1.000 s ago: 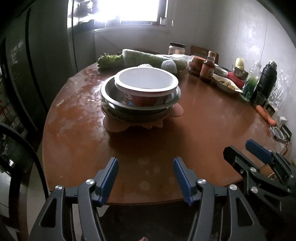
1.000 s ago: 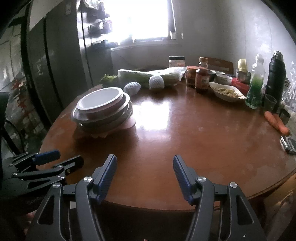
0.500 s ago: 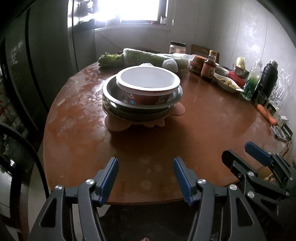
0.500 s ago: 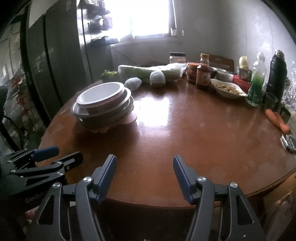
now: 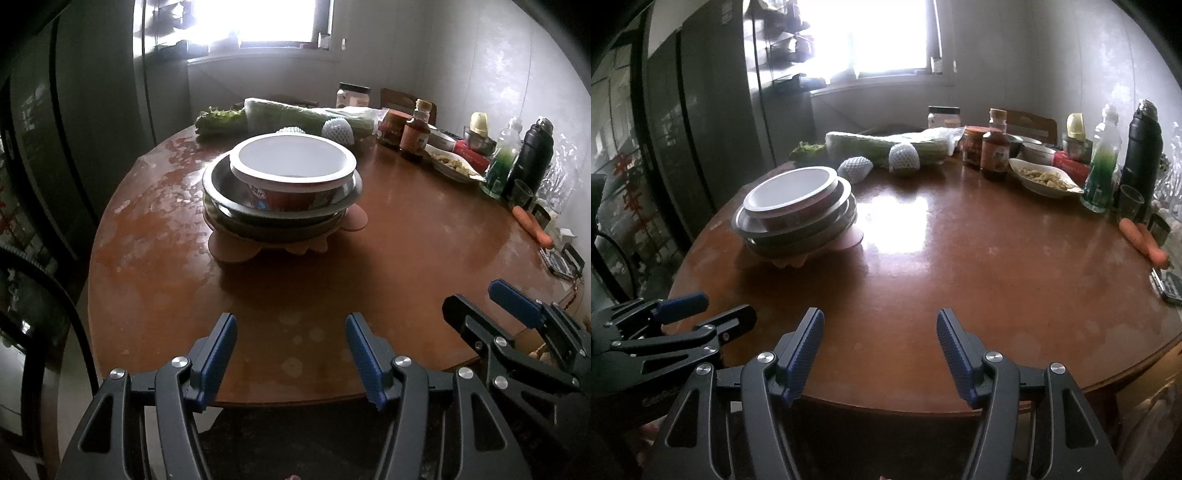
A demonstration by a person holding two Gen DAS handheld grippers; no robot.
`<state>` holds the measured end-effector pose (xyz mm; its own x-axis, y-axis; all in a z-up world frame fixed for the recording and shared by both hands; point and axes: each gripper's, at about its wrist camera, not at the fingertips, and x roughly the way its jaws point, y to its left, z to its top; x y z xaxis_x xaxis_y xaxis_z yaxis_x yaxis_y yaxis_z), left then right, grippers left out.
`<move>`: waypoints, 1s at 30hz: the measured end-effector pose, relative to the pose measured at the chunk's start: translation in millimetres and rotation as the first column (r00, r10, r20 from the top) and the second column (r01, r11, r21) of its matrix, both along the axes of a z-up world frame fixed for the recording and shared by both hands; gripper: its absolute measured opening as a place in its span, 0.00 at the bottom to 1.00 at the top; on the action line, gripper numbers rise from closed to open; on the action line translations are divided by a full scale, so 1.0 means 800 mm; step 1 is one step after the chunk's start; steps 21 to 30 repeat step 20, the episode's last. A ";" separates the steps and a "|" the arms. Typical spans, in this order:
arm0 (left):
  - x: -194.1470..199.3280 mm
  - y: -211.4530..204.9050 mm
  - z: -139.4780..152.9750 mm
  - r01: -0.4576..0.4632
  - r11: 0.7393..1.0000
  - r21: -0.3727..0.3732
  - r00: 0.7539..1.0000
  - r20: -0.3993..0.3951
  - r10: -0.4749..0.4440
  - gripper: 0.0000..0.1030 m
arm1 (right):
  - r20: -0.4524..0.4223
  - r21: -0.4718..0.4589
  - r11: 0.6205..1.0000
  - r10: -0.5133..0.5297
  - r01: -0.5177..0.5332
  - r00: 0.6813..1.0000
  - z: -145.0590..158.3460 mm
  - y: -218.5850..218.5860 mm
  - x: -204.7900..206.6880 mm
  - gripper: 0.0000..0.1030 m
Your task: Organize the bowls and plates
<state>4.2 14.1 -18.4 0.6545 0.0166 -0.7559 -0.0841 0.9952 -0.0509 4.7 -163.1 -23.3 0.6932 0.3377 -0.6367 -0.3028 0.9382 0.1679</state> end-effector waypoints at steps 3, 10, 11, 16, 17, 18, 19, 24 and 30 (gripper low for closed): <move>0.000 0.000 0.001 -0.002 1.000 0.003 1.000 -0.002 0.002 0.59 | 0.000 0.000 1.000 -0.004 0.004 1.000 0.000 0.000 0.000 0.63; -0.001 -0.001 0.001 -0.003 1.000 0.006 1.000 -0.001 0.003 0.59 | -0.006 0.006 1.000 -0.004 0.004 1.000 -0.001 0.001 0.002 0.63; -0.001 -0.001 0.001 -0.004 1.000 0.006 1.000 -0.001 0.004 0.59 | -0.007 0.006 1.000 -0.004 0.004 1.000 -0.002 0.000 0.003 0.63; -0.001 0.000 0.000 -0.016 1.000 0.010 1.000 0.000 0.016 0.59 | -0.003 0.000 1.000 -0.011 0.011 1.000 -0.006 -0.001 0.005 0.63; 0.000 0.002 -0.001 -0.021 1.000 0.013 1.000 -0.002 0.021 0.59 | 0.003 -0.006 1.000 -0.013 0.013 1.000 -0.006 -0.001 0.005 0.63; 0.000 0.004 -0.002 -0.024 1.000 0.014 1.000 -0.004 0.024 0.59 | 0.012 -0.015 1.000 -0.015 0.016 1.000 -0.006 -0.001 0.006 0.63; 0.001 0.008 -0.002 -0.031 0.999 0.013 1.000 -0.005 0.031 0.59 | 0.018 -0.020 1.000 -0.017 0.017 1.000 -0.007 -0.001 0.008 0.64; 0.003 0.012 -0.001 -0.036 0.999 0.014 0.999 -0.004 0.037 0.59 | 0.022 -0.021 1.000 -0.017 0.017 1.000 -0.007 -0.003 0.011 0.64; 0.003 0.012 -0.001 -0.036 0.999 0.014 0.999 -0.004 0.037 0.59 | 0.022 -0.021 1.000 -0.017 0.017 1.000 -0.007 -0.003 0.011 0.64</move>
